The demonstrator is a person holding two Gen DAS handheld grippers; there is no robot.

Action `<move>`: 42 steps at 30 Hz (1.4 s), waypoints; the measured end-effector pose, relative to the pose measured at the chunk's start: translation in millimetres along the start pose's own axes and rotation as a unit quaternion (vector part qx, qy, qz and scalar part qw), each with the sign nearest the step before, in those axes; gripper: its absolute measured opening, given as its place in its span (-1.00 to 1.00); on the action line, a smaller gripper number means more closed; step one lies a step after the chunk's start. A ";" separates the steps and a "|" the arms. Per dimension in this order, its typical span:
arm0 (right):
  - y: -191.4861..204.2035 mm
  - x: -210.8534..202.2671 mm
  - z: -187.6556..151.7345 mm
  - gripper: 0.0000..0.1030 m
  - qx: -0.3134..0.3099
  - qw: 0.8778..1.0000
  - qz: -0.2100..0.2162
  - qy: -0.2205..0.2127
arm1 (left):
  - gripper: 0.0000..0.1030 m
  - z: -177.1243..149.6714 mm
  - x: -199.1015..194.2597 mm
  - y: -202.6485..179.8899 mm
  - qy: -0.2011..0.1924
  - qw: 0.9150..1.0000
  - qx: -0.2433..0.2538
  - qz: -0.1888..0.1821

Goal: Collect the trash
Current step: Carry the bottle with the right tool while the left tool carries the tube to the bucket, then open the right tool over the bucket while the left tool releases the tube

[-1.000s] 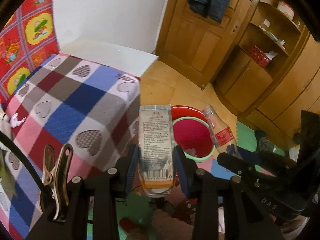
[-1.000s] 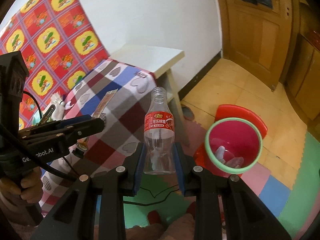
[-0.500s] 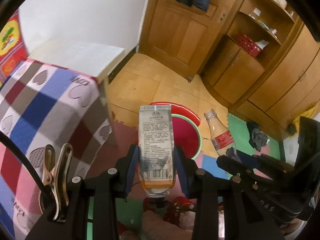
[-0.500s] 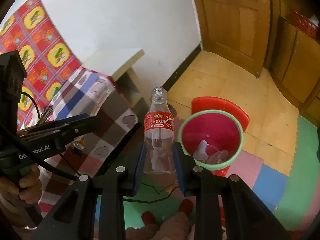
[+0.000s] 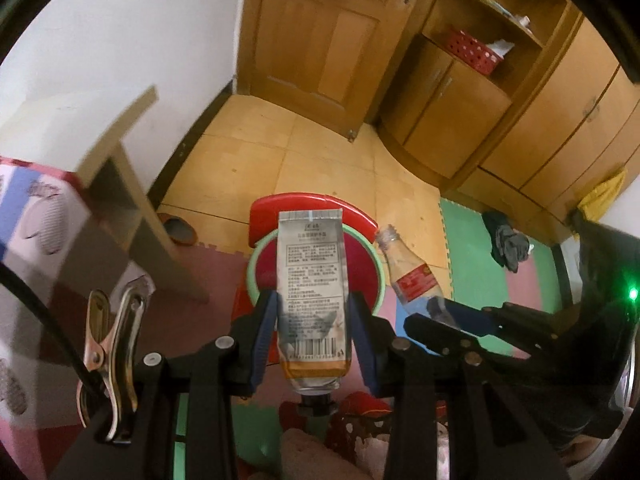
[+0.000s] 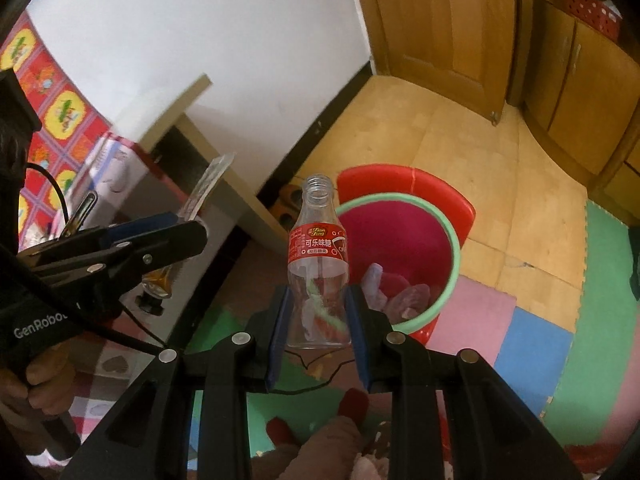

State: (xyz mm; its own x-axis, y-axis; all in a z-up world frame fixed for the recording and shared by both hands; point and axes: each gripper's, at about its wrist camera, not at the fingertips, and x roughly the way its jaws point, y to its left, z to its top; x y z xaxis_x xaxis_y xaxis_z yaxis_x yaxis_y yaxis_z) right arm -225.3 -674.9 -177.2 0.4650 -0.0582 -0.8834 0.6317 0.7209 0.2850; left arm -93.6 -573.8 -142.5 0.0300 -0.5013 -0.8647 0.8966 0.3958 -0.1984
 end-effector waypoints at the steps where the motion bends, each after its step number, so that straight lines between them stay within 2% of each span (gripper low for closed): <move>1: -4.0 5.8 0.0 -0.43 0.001 1.000 -0.002 0.004 | -0.26 1.4 10.3 -1.4 0.004 1.000 0.001 -0.002; 5: -18.6 28.6 -1.0 -0.43 0.004 1.000 -0.010 0.016 | -0.41 5.8 43.5 -6.7 0.018 1.000 -0.004 -0.013; 18: -54.8 96.5 -3.5 -0.43 0.026 0.998 -0.028 0.047 | -0.44 16.0 142.2 -6.3 0.060 0.998 -0.002 -0.015; 26: -58.3 120.6 -6.3 -0.43 0.041 0.997 -0.034 0.063 | -0.44 16.2 160.1 0.0 0.073 0.997 -0.007 -0.010; 28: -59.5 120.6 -5.4 -0.35 0.042 0.997 -0.038 0.059 | -0.44 15.3 159.8 2.2 0.073 0.997 -0.009 -0.007; 30: -58.4 119.6 -4.3 -0.05 0.040 0.997 -0.039 0.053 | -0.43 14.5 158.1 2.8 0.074 0.997 -0.010 -0.004; 35: -56.0 114.5 -1.4 0.06 0.031 0.998 -0.047 0.038 | -0.38 17.6 155.2 6.0 0.078 0.997 -0.016 0.001; 42: -53.0 104.1 2.7 0.06 0.022 0.998 -0.056 0.028 | -0.20 17.1 144.4 7.1 0.077 0.997 -0.026 0.009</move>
State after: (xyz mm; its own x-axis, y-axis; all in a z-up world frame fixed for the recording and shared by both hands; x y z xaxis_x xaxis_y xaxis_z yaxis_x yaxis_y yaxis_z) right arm -208.7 -721.0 -283.2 0.3548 -0.0972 -0.9299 0.7048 0.6813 0.1977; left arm -75.3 -656.6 -260.9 -0.0271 -0.3709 -0.9283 0.8720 0.4452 -0.2034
